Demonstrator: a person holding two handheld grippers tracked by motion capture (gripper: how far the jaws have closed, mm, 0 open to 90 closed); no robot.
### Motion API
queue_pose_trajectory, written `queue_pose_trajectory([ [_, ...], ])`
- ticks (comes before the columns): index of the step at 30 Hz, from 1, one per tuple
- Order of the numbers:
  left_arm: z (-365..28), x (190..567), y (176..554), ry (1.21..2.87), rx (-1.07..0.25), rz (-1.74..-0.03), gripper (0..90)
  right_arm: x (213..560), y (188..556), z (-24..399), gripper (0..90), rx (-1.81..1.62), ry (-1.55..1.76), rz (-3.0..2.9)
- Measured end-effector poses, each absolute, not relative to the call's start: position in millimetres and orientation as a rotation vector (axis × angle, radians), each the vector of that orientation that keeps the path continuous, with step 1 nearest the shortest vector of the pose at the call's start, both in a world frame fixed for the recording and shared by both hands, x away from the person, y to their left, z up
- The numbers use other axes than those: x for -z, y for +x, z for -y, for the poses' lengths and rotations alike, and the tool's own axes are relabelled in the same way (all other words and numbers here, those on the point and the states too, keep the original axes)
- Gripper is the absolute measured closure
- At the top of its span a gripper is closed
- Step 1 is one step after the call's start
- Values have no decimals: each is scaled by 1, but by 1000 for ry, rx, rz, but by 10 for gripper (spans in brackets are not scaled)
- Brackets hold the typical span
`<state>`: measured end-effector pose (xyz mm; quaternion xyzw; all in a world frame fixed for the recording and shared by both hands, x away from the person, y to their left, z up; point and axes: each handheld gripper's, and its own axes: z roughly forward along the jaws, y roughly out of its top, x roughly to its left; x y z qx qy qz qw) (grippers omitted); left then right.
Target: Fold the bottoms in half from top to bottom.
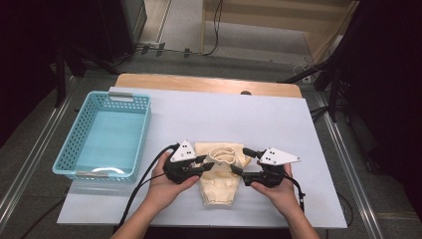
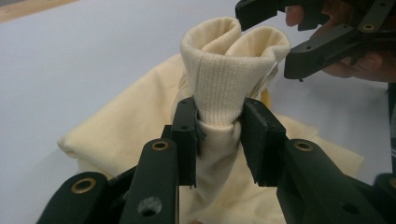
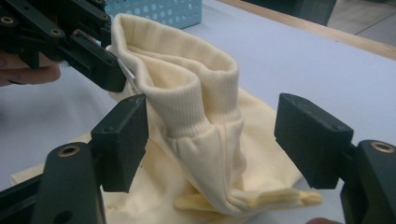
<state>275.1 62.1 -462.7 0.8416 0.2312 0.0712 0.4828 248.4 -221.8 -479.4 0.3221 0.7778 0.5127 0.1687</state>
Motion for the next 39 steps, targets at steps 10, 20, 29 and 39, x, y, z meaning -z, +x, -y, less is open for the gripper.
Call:
queue_pose_trajectory([
  [10, -65, 465, 269, 2059, -182, -529, 676, 471, 258, 207, 268, -1437, 843, -2307],
  [20, -68, 470, 257, 2053, -189, -534, 676, 479, 238, 205, 680, -1464, 856, -2242],
  [29, -71, 472, 244, 2052, -203, -528, 670, 484, 215, 201, 733, -1408, 788, -2198],
  [39, -76, 467, 230, 2041, -229, -500, 681, 487, 194, 200, 733, -1373, 731, -2175],
])
